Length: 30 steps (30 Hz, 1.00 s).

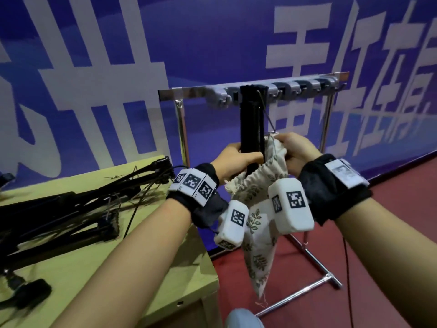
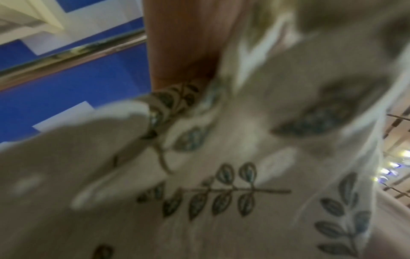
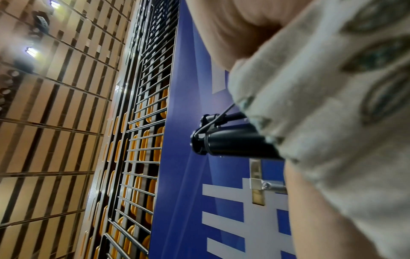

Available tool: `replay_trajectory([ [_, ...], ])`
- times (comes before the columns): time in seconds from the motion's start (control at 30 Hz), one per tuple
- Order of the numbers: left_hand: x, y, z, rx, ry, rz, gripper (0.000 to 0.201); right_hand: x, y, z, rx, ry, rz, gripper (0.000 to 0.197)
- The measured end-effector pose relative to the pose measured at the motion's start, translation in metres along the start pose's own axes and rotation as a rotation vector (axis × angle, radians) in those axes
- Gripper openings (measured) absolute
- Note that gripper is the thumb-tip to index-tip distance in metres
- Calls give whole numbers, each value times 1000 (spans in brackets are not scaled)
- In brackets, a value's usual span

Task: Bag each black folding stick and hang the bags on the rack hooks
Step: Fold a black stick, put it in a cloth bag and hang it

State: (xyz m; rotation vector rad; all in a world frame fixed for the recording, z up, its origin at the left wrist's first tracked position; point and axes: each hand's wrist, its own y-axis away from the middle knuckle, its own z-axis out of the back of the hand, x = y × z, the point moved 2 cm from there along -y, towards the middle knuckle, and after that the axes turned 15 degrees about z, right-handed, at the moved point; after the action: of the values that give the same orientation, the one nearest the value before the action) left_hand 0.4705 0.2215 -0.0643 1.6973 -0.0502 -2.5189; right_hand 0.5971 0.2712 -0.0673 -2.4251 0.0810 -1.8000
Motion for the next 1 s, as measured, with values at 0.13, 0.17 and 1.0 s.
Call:
replay_trajectory([
  [0.13, 33, -7, -3, -3, 47, 108, 10, -28, -3, 6, -5, 10, -59, 23],
  [0.17, 40, -10, -4, 1, 53, 135, 11, -34, -4, 9, -28, 35, -57, 23],
  [1.0, 82, -24, 12, 69, 318, 132, 59, -79, 4, 17, -32, 390, 100, 19],
])
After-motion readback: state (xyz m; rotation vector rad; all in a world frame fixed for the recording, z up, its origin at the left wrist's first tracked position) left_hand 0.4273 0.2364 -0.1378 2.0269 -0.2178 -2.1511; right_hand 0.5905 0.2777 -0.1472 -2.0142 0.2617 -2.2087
